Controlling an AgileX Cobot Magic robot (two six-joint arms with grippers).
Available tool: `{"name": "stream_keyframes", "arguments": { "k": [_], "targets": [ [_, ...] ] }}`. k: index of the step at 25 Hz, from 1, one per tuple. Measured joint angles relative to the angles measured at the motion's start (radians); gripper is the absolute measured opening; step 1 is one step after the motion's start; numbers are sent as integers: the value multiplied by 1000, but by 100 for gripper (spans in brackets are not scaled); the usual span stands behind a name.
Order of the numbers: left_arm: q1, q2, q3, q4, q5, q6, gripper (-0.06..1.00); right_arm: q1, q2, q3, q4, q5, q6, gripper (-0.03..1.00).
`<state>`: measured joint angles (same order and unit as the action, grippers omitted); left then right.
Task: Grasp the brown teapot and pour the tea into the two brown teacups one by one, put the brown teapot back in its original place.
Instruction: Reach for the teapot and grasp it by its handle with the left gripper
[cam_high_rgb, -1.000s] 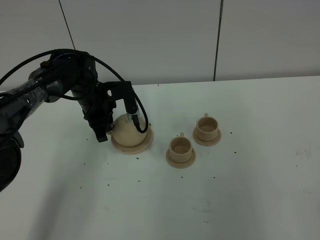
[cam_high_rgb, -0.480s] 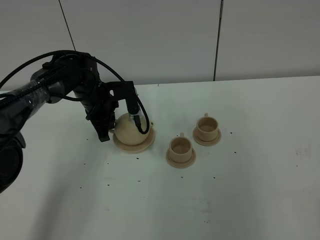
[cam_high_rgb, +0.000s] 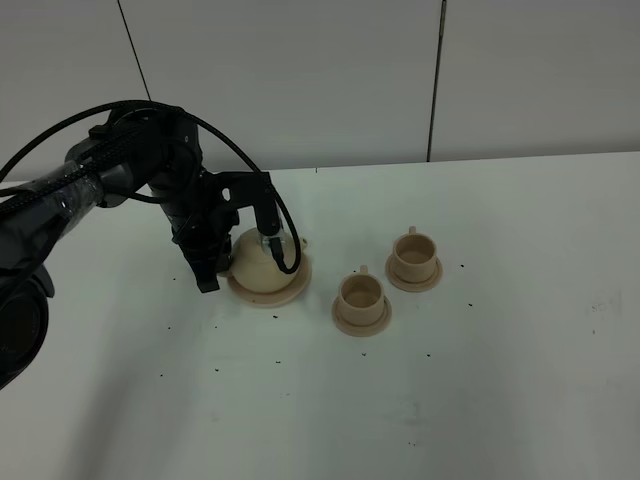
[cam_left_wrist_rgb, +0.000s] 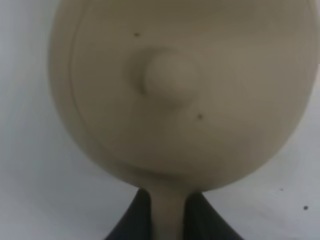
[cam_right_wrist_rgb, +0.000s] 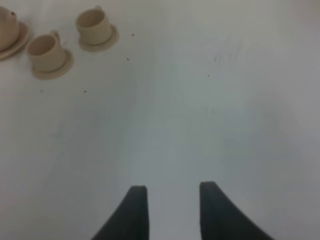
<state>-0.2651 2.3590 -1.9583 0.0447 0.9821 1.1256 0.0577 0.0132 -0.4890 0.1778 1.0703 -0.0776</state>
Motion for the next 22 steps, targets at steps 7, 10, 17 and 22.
{"name": "stream_keyframes", "arguments": {
  "k": [7, 10, 17, 22],
  "targets": [
    [0, 0, 0, -3, 9, 0, 19, 0, 0, 0, 0, 0, 0, 24],
    [-1, 0, 0, -3, 13, 9, 17, 0, 0, 0, 0, 0, 0, 24],
    [-1, 0, 0, -3, 13, 21, 17, 0, 0, 0, 0, 0, 0, 24],
    [-1, 0, 0, -3, 13, 23, 17, 0, 0, 0, 0, 0, 0, 24]
  ]
}}
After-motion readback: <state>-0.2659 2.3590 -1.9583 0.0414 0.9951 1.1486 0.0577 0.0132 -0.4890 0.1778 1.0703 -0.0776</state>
